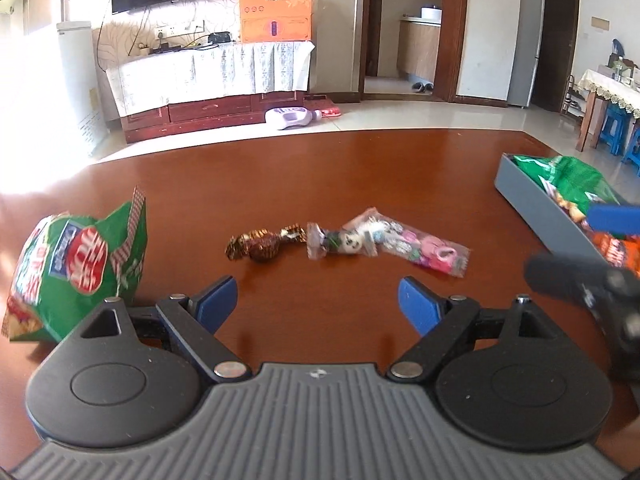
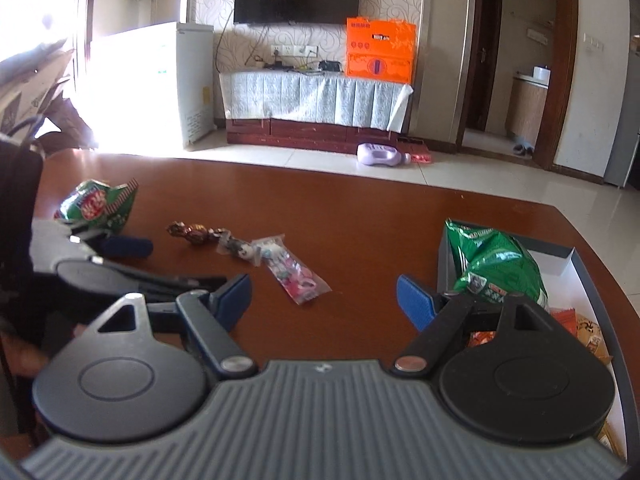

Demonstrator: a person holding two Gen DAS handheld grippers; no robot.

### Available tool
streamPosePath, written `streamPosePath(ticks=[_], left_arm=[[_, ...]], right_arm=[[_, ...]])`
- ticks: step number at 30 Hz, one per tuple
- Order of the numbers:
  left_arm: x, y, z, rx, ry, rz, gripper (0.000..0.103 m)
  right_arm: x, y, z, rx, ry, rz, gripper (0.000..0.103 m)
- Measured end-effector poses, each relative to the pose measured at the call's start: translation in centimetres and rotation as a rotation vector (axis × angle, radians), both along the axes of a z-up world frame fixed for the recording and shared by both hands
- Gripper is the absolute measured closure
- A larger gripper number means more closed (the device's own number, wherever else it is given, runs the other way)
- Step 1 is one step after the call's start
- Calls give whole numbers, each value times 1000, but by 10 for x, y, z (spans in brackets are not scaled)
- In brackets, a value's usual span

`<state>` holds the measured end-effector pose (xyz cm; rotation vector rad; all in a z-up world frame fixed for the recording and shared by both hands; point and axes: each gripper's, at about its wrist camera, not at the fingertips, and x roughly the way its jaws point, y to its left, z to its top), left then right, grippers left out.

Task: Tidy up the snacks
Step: 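Move both grippers back to the candies on the table, then grasp the small panda candy packet with the left gripper while the right gripper grasps the clear candy packet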

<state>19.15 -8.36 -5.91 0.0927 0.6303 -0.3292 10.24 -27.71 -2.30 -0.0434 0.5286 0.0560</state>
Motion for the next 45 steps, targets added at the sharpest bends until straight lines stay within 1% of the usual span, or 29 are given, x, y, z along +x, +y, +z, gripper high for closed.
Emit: streamPosePath(ticks=[4,6,7,9,14,18,20,23,25,26,27,28,36,41,43,45], left_arm=[[25,-4,-9,28,77,15,11],[33,-7,-9,58,66,11,11],[38,-7,-9,60,68,7,11],[47,-4,-10,41,79,-1,9],[65,-2,-13,43,76,-14,8],[76,-5,-13,43,74,-49,8],[79,-6,-13,40,69,-70,12],[82,-9,-13,36,50,-100,25],[82,-10,-13,32,37,-113,41],[83,-11,-13,31,31,-117,45],[83,-11,-13,28,27,-120,58],[84,-11,-13,24,22,-122,62],[75,-11,-14,36,7,-116,63],[64,-9,-14,39,12,-105,63],[61,-4,-14,25,22,-94,63],[53,2,-13,27,22,-85,63]], right_arm=[[6,-3,-5,10,42,4,22],[9,-4,-6,10,52,7,22],[11,-3,-5,12,55,12,22],[13,0,-5,11,60,24,22],[19,11,-7,-31,71,50,22],[24,16,-8,-44,69,55,22],[28,17,-8,-43,69,51,22],[32,18,-8,-43,76,52,22],[34,20,-10,-52,82,52,22],[35,21,-10,-56,84,52,22],[36,20,-11,-57,85,53,22],[35,20,-11,-58,85,52,22],[38,20,-11,-54,83,36,22],[42,26,-10,-57,77,49,22],[45,30,-11,-70,76,50,22],[49,32,-13,-66,80,45,22]])
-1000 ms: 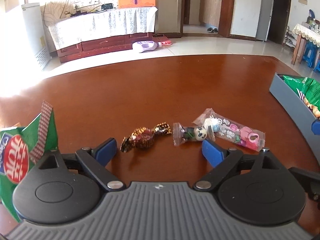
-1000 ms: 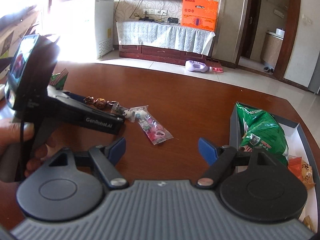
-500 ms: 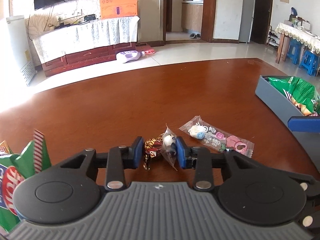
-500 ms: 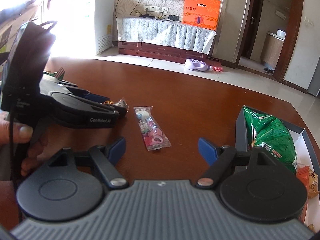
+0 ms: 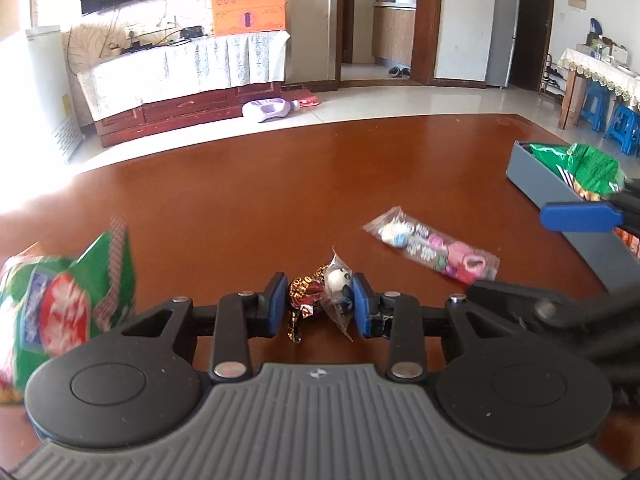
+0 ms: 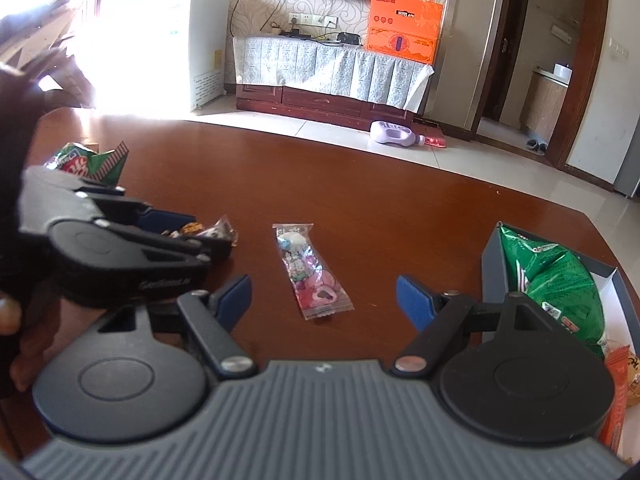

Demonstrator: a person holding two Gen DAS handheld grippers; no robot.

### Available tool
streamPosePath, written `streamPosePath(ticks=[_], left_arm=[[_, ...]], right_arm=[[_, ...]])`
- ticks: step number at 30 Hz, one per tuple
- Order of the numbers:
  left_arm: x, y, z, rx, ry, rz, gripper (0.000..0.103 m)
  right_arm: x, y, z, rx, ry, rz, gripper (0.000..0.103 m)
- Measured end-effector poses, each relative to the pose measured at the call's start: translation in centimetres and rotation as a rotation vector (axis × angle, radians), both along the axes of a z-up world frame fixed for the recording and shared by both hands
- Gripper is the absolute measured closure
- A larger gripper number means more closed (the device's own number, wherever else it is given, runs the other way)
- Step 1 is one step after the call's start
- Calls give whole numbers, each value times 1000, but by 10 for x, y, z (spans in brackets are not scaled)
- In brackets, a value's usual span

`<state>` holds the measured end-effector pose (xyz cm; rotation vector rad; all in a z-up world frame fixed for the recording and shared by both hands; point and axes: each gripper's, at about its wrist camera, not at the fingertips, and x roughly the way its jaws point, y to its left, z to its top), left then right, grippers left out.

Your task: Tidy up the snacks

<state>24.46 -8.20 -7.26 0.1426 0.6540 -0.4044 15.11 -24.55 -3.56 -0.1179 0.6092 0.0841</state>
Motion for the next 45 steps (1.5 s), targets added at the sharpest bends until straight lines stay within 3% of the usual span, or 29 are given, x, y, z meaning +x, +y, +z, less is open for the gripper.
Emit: streamPosePath(ticks=[9,15,22,23,25,27,30,34,37,39,42,45], left_arm=[[-33,20,-1,13,4,12,62],[-38,28,-4,-1,15,23,39],[-40,33,-2,-9,23,-22,35],[-40,36,-2,-12,24,-33,35],[-40,40,-2,-12,25,-44,35],[-41,41,-1,-16,21,-37,35],[-45,37,4,4,-17,-38,35],[-57,31,20,-27,-72,-95,37],[-57,20,17,-31,-56,-129,42],[-53,14,12,-46,-23,-162,57],[-53,5,8,8,-37,-145,58],[-52,10,10,-37,-18,-132,57]], right_arm=[[28,1,-11,38,16,-60,22],[54,7,-24,21,41,-46,20],[65,6,-25,65,69,-32,12],[65,6,-24,62,75,-23,14],[66,5,-20,109,89,7,38],[63,7,-17,111,90,15,77],[58,12,-17,96,97,28,77],[47,12,-15,86,113,37,77],[40,6,-14,98,126,19,77],[36,2,-14,115,134,19,77],[31,2,-15,94,135,30,77],[29,2,-15,93,135,40,77]])
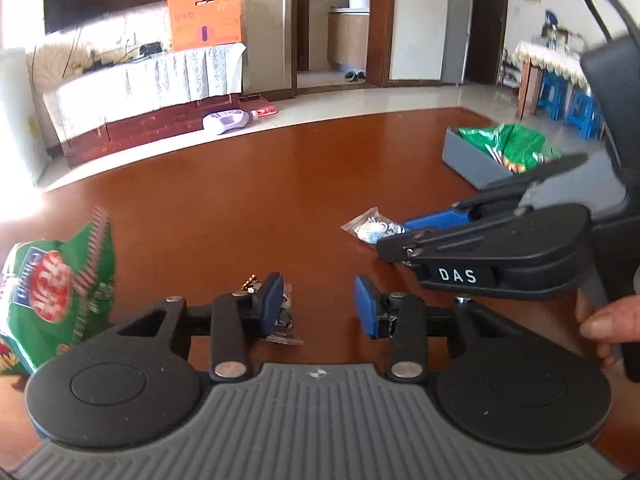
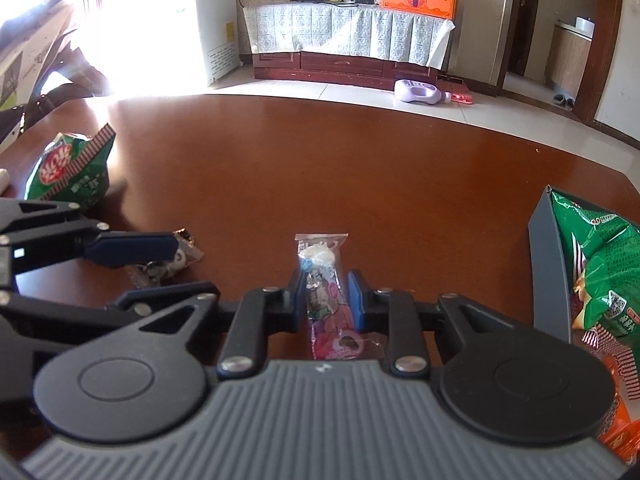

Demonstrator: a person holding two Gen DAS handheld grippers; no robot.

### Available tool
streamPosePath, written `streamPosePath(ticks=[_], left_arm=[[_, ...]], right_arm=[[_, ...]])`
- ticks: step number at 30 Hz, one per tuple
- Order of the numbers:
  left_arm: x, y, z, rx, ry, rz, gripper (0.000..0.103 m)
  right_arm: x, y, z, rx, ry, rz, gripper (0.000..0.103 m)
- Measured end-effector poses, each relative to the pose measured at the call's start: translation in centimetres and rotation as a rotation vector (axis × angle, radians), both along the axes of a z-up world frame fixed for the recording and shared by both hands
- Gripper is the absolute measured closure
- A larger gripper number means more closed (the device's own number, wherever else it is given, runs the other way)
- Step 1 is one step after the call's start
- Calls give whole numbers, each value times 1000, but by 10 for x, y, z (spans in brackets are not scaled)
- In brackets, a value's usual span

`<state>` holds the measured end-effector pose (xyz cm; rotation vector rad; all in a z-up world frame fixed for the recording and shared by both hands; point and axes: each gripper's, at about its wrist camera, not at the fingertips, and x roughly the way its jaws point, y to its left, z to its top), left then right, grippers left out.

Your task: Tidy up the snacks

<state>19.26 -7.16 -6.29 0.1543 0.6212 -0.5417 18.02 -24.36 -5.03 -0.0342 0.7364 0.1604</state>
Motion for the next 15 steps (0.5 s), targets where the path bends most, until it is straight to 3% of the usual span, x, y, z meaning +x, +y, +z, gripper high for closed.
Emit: streamPosePath(ticks=[5,11,12,13,15], left_arm=[[1,6,-9,46,15,41,57],[3,10,-10,29,31,52,57],[3,9,-10,29,29,57,60],[4,9,-10,30,28,64,73],[3,5,-9,32,33,90,83]], right_arm=[[2,-2,-1,6,4,5,77],[3,-3,0,2,1,12,77],[2,-2,-1,-2,-1,16,77],[1,-1,-1,-5,-5,19,77],[-2,1,-3,-12,-12,26,77]])
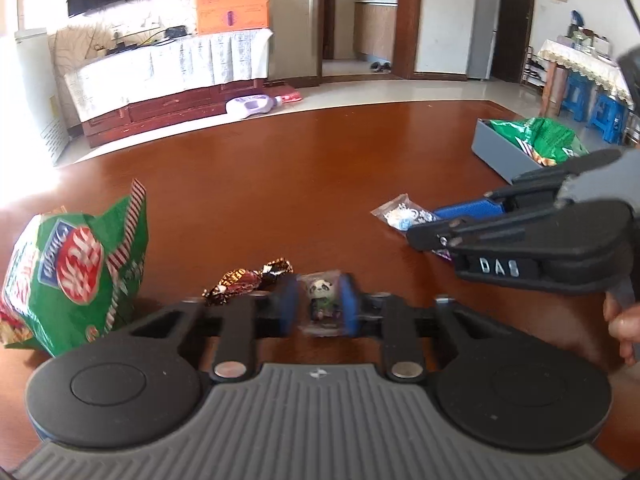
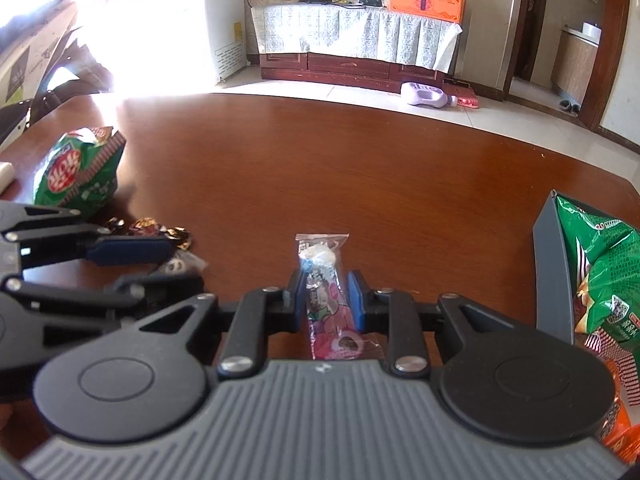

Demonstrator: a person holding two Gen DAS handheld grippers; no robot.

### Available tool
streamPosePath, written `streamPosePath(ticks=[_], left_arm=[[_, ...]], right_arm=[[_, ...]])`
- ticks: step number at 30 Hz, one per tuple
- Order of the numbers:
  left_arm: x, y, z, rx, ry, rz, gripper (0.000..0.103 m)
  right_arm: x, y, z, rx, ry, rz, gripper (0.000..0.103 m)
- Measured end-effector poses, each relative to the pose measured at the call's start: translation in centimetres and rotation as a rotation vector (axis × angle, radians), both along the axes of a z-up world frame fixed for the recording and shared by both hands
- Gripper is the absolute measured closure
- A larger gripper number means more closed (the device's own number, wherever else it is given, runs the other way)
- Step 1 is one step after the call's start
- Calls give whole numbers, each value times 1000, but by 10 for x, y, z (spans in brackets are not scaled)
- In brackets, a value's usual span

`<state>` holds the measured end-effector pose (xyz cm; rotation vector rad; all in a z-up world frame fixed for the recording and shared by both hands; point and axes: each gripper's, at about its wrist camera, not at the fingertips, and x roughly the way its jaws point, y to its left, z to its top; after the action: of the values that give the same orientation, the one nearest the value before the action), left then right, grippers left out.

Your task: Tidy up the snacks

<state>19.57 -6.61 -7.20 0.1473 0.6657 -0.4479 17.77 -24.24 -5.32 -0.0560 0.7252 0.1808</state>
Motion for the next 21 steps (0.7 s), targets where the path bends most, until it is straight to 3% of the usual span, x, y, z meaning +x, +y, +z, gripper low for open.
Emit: streamPosePath(ticks=[7,13,17,21], left_arm=[[-30,-8,6,55,-2,65,84],[-64,-15,3,130,-63,136,84],[-75,-26,1,220,-120,130,84],[-75,-26,0,216,-118,128,84]], right_arm=[[-18,6,-1,-3,-15,12,77],[-44,24,4,-61,-19,74,78],[-63,27,6,-55,-13,69,79],[-78,17,5,-18,-3,33,79]])
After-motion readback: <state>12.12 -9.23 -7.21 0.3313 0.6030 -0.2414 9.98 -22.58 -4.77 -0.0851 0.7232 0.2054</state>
